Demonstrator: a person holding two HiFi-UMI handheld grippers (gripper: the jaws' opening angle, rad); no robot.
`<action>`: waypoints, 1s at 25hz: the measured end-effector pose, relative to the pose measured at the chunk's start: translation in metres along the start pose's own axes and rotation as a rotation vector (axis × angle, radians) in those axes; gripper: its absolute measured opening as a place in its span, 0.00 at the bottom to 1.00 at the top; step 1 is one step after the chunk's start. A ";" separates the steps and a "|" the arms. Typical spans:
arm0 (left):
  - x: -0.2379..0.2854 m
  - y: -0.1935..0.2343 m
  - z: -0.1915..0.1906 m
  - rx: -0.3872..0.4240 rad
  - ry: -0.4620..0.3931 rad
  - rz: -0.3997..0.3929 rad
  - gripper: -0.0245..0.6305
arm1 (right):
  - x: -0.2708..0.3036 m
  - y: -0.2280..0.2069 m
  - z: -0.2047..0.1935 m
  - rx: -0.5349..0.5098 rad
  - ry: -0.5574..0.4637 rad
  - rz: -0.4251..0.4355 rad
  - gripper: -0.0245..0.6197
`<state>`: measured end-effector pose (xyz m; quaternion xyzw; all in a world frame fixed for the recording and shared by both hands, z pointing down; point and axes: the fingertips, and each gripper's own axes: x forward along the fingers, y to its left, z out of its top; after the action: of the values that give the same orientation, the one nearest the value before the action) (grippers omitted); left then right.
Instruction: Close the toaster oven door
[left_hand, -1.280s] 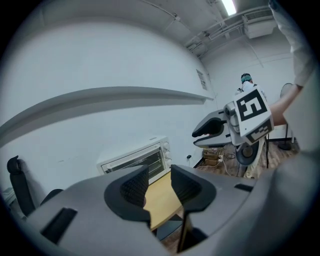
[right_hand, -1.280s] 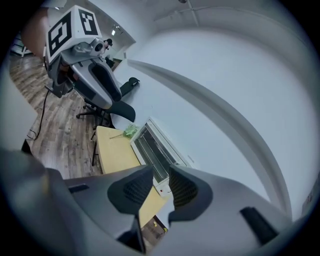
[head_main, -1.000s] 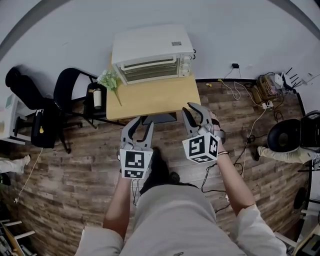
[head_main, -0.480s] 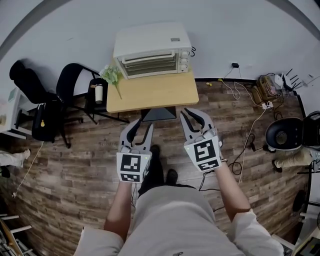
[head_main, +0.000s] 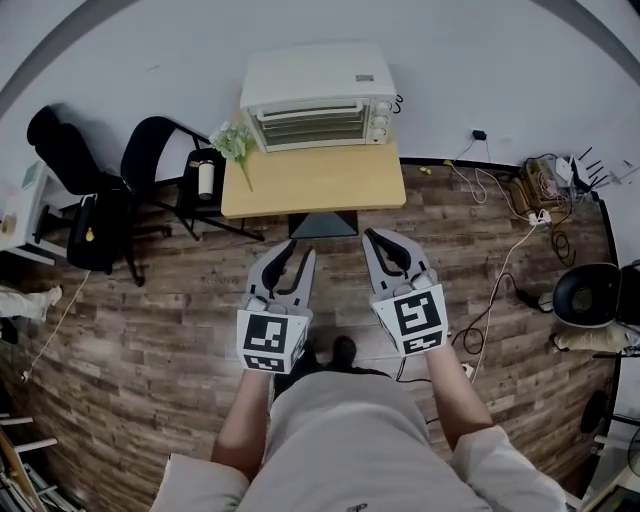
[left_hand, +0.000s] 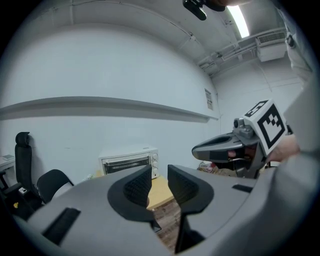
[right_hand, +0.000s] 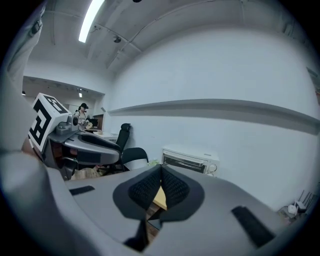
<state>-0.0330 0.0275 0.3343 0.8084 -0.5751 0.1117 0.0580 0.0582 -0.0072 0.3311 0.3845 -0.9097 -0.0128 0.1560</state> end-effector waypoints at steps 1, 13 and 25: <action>-0.003 0.001 0.001 -0.003 -0.002 0.001 0.18 | -0.001 0.003 0.001 0.006 -0.004 0.001 0.04; -0.027 0.006 -0.003 -0.029 0.000 -0.010 0.08 | -0.006 0.033 0.000 0.094 -0.019 0.032 0.04; -0.039 -0.003 -0.002 -0.032 -0.014 -0.024 0.06 | -0.021 0.045 0.000 0.083 -0.027 0.071 0.04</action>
<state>-0.0427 0.0643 0.3268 0.8150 -0.5675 0.0961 0.0680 0.0404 0.0395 0.3320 0.3578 -0.9246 0.0253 0.1280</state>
